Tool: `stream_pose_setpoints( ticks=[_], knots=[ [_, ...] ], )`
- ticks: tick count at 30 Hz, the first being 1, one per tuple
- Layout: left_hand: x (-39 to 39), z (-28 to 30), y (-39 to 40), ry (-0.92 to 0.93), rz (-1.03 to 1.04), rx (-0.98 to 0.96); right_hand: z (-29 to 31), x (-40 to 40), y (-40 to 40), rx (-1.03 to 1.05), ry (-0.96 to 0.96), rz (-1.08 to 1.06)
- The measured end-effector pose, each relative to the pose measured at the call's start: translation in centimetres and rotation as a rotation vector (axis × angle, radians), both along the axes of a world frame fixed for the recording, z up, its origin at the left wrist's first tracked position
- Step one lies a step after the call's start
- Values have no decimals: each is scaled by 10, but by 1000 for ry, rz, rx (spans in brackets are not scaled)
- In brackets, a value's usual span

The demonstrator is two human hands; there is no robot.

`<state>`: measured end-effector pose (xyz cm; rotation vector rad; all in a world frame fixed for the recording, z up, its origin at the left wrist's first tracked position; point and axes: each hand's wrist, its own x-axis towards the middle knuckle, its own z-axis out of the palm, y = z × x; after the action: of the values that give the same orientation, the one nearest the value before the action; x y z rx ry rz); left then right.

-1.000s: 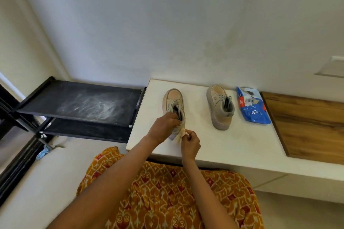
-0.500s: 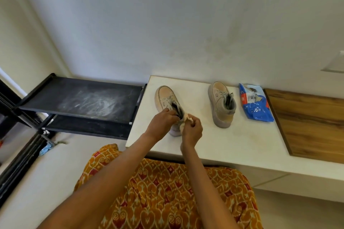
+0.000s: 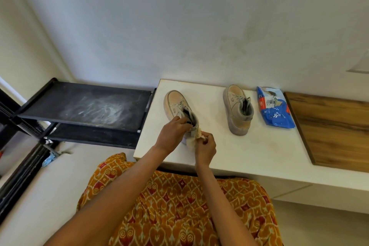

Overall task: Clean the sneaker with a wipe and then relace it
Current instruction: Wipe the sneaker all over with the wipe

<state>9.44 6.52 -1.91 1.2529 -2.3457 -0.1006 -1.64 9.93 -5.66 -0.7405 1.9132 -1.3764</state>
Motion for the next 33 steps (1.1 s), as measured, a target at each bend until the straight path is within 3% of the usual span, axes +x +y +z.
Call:
stream_pose_setpoints(
  ticks=[3, 8, 14, 21, 23, 26, 30, 33],
  knots=[
    [-1, 1, 1, 12, 5, -1, -2, -9, -10, 54, 19, -13],
    [-1, 0, 2, 24, 12, -21, 25, 2, -22, -42, -29, -36],
    [-2, -7, -2, 59, 16, -33, -6, 11, 9, -3, 103, 90],
    [2, -8, -9, 198, -1, 93, 3, 11, 1, -50, 51, 50],
    [5, -7, -9, 394, 90, 260, 0, 8, 5, -39, 89, 85],
    [-1, -10, 10, 847, 308, 409, 0, 1, 14, -38, 139, 154],
    [-19, -28, 46, 942, 346, 696, -2, 6, 30, -66, 209, 311],
    [-23, -35, 52, 1120, 506, 756, 3, 6, 37, -66, 216, 415]
  ],
)
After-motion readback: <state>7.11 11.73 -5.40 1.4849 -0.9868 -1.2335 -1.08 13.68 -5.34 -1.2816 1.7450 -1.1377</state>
